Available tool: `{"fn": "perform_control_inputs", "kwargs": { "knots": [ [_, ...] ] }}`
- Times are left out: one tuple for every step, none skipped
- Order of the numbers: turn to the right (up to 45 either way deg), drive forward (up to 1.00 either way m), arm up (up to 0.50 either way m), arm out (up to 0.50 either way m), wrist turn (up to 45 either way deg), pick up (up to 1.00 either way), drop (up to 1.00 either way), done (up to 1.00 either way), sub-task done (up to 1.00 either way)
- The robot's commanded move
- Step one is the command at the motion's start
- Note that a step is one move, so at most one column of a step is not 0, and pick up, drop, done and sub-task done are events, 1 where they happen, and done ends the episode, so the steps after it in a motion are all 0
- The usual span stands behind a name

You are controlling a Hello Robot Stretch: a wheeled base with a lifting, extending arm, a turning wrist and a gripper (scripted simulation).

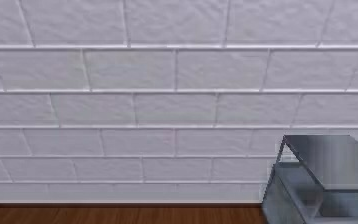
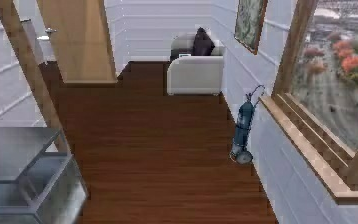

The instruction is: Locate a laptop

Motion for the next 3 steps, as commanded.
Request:
{"fn": "perform_control_inputs", "kwargs": {
  "knots": [
    [45.0, 0.0, 0.0, 0.0, 0.0, 0.0, 0.0, 0.0, 0.0],
    [33.0, 0.0, 0.0, 0.0, 0.0, 0.0, 0.0, 0.0, 0.0],
    [0.0, 1.0, 0.0, 0.0, 0.0, 0.0, 0.0, 0.0, 0.0]
  ]
}}
